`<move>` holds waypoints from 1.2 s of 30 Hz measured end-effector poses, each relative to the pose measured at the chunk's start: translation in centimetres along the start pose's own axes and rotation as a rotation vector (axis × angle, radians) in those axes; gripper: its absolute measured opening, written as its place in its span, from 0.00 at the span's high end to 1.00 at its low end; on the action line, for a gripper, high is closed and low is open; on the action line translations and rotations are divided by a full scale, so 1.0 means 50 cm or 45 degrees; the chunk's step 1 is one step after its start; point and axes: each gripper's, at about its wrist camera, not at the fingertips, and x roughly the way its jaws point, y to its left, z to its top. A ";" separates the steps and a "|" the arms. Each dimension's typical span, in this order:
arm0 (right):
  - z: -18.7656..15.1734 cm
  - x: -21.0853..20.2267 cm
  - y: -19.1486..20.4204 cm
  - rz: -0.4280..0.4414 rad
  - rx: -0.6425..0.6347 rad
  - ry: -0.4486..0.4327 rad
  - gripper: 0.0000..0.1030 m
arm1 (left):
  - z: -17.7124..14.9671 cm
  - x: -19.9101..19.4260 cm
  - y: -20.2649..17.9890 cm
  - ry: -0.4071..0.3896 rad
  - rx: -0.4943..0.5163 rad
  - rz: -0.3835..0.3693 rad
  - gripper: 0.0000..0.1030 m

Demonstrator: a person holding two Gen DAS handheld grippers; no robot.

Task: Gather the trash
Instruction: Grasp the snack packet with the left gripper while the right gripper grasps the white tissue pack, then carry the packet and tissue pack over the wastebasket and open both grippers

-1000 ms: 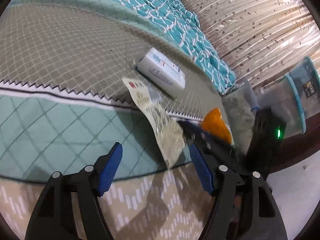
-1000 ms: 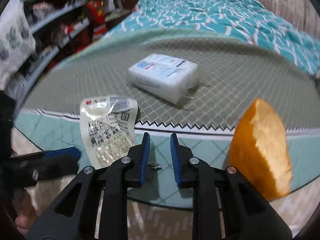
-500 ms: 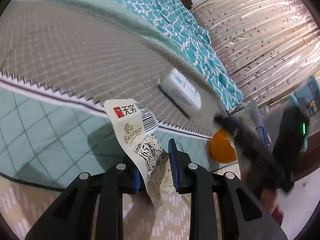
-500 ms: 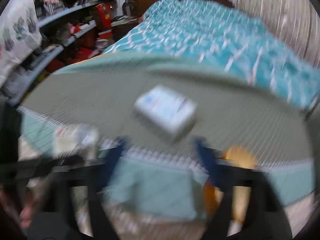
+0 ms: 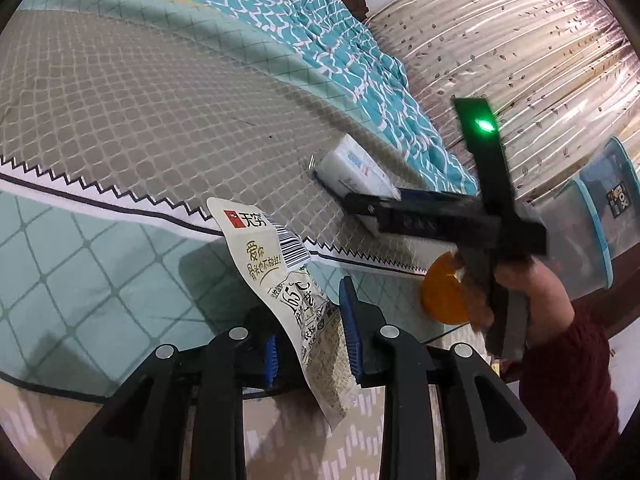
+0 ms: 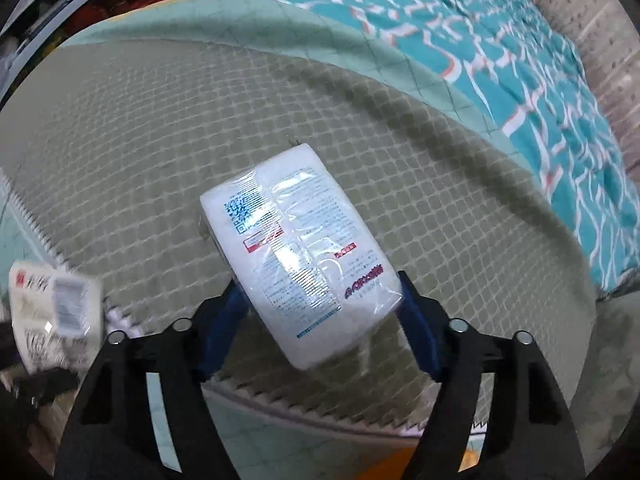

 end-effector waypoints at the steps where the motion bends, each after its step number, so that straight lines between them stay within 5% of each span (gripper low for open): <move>1: -0.016 -0.027 0.002 0.019 0.027 -0.050 0.31 | -0.002 -0.004 0.011 0.003 -0.002 -0.005 0.76; 7: -0.193 -0.172 0.038 0.186 0.147 -0.265 0.31 | -0.006 -0.007 0.003 0.020 0.037 -0.028 0.76; 11: -0.394 -0.235 0.059 0.149 0.238 -0.321 0.31 | -0.033 -0.006 -0.062 0.085 0.203 -0.132 0.84; 17: -0.609 -0.261 0.097 0.114 0.412 -0.313 0.30 | -0.133 -0.005 -0.187 0.236 0.494 -0.196 0.84; 25: -0.716 -0.251 0.125 0.016 0.489 -0.373 0.21 | -0.267 -0.022 -0.250 0.375 0.610 -0.194 0.84; 36: -0.734 -0.233 0.075 0.102 0.534 -0.463 0.16 | -0.297 -0.004 -0.270 0.350 0.655 0.056 0.71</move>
